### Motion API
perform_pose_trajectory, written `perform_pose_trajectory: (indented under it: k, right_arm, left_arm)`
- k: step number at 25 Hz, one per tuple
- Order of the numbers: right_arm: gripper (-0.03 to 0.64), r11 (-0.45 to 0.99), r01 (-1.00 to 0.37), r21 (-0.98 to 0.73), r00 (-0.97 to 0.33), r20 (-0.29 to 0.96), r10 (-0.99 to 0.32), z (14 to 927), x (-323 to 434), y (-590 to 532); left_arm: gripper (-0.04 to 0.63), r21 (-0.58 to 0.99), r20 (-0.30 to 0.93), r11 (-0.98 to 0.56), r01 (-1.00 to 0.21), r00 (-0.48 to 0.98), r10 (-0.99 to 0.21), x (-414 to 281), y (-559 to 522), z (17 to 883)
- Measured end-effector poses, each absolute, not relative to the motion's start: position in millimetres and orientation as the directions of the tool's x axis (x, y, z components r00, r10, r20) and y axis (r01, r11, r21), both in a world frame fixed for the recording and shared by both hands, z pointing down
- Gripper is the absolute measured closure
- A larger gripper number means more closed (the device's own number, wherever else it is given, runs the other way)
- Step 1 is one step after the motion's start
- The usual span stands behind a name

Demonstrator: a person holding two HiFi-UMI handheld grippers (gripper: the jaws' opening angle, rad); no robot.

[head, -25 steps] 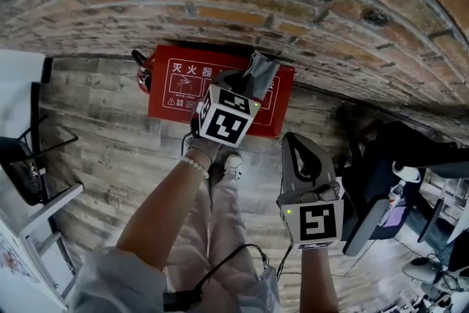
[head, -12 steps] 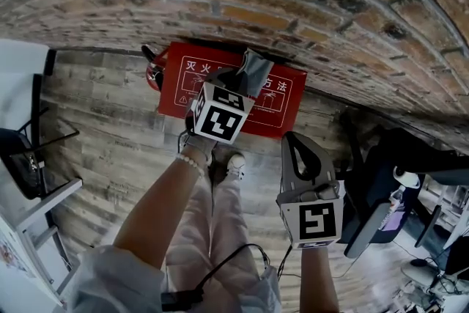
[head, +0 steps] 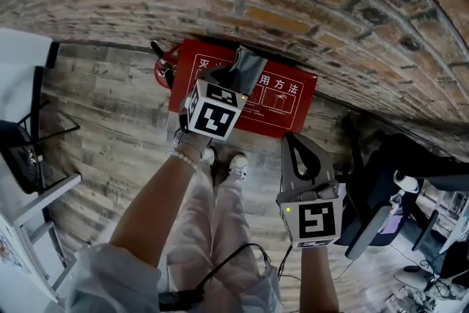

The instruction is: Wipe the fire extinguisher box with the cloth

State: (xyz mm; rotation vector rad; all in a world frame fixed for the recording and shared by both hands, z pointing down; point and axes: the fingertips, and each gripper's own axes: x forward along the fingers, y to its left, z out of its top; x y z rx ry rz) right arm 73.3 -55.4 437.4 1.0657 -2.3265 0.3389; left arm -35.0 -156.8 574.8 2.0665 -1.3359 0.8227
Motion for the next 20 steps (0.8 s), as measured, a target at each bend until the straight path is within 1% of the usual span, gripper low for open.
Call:
perform_pose_trajectory:
  k: [20]
  right_arm:
    - [0.606,0.704,-0.710,0.008,-0.565,0.591,-0.576,438.6,20.1,-48.1]
  left_arm:
    - [0.584,0.062,0.749,-0.267,-0.962,0.222,-0.624,-130.1,-149.7,578.7]
